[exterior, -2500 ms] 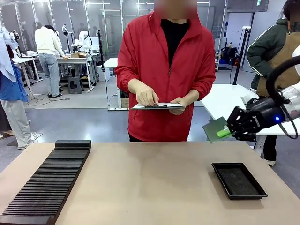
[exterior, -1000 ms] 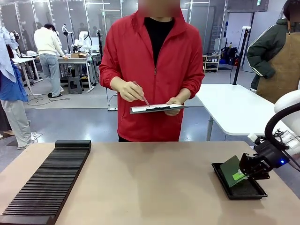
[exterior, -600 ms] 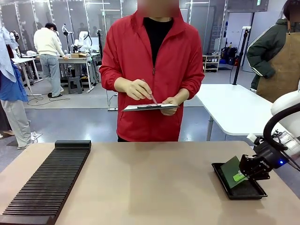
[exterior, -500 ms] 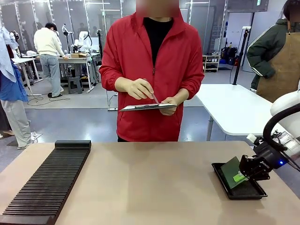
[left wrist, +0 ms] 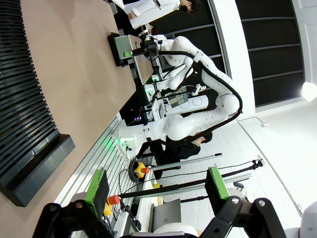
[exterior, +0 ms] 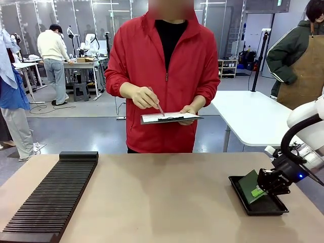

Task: Inspect the PCB.
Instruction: Place the Blank PCB in the ESD tray.

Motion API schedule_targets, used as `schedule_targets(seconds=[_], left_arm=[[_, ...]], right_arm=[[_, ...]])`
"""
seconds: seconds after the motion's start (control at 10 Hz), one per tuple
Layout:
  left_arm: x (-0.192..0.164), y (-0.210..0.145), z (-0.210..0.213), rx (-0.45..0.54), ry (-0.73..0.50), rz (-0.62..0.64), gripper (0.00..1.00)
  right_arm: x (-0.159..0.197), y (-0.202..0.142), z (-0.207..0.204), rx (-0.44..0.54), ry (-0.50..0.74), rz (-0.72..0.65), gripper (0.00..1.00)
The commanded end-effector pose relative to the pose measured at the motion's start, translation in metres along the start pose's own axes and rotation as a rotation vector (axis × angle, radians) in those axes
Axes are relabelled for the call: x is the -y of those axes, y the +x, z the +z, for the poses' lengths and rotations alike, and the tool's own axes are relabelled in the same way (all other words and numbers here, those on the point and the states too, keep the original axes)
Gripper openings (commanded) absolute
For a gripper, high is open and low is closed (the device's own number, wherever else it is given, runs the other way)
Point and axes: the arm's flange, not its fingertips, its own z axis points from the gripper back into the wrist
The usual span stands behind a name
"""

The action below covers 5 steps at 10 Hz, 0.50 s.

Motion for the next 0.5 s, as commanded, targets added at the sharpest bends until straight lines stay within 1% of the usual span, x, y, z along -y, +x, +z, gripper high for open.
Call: schedule_targets(seconds=[0.0, 0.1, 0.2, 0.3, 0.4], left_arm=[[0.0, 0.001, 0.0, -0.007, 0.015, 0.003, 1.0], [0.0, 0.001, 0.0, -0.007, 0.015, 0.003, 1.0], [0.0, 0.001, 0.0, -0.007, 0.015, 0.003, 1.0], [0.0, 0.001, 0.0, -0.007, 0.015, 0.003, 1.0], [0.0, 0.001, 0.0, -0.007, 0.015, 0.003, 1.0]], right_arm=[[-0.001, 0.009, -0.007, 0.009, -0.012, -0.014, 0.12], [-0.002, 0.009, -0.009, 0.007, -0.013, -0.014, 0.22], [-0.005, 0.007, -0.008, 0.017, -0.023, -0.007, 0.4], [-0.008, 0.004, -0.006, 0.026, -0.031, 0.001, 0.5], [-0.013, 0.0, -0.005, 0.042, -0.058, 0.014, 0.68]])
